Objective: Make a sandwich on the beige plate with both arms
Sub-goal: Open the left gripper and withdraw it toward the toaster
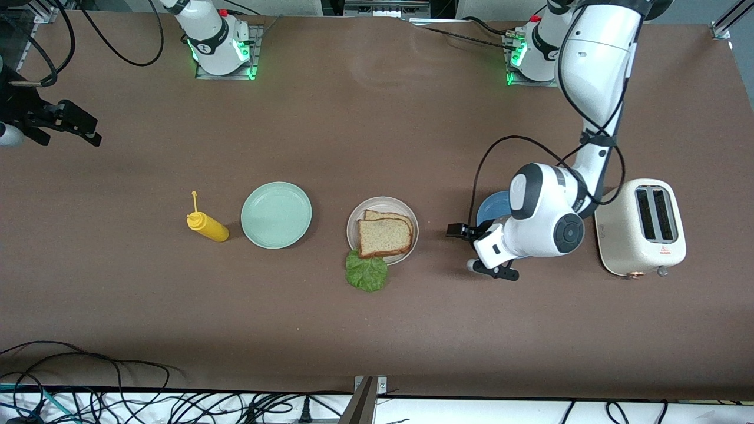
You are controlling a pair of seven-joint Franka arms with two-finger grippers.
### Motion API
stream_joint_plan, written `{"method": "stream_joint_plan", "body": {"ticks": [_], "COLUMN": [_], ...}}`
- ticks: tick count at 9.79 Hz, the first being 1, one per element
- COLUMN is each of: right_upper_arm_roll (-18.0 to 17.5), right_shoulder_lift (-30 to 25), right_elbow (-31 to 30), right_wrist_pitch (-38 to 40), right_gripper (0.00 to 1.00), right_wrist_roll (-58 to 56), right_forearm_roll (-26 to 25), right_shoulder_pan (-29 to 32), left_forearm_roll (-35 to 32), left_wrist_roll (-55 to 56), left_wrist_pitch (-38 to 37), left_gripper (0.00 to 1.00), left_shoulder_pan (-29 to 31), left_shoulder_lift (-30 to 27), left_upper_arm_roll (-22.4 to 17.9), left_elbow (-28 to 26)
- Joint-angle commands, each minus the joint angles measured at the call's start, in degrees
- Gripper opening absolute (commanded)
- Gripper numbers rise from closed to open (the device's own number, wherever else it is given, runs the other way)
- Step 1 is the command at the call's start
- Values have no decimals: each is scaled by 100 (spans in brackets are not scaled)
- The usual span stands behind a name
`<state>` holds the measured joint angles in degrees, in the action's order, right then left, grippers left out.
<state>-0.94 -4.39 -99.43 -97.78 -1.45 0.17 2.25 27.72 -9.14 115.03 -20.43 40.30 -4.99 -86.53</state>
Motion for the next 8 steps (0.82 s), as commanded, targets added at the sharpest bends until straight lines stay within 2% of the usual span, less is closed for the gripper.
{"method": "stream_joint_plan", "body": {"ticks": [1, 3, 6, 8], "right_upper_arm_roll": [6, 6, -38, -12], "right_shoulder_lift": [8, 52, 61, 61], "right_elbow": [125, 126, 187, 222], "right_wrist_pitch": [75, 93, 110, 241], "right_gripper": [100, 100, 100, 100], "right_wrist_roll": [48, 48, 48, 22], "right_forearm_roll": [-43, -43, -52, -34], "right_shoulder_pan": [-32, -32, -40, -40], "left_forearm_roll": [-807, -1678, -2400, -2648], "left_wrist_roll": [315, 501, 493, 492], "left_wrist_pitch": [-602, -1024, -1632, -1931], "left_gripper": [100, 100, 100, 100], "left_shoulder_pan": [144, 319, 890, 1128], "left_shoulder_lift": [-311, -592, -1163, -1488], "left_upper_arm_roll": [16, 16, 24, 25], "left_elbow": [-65, -66, -57, -57]}}
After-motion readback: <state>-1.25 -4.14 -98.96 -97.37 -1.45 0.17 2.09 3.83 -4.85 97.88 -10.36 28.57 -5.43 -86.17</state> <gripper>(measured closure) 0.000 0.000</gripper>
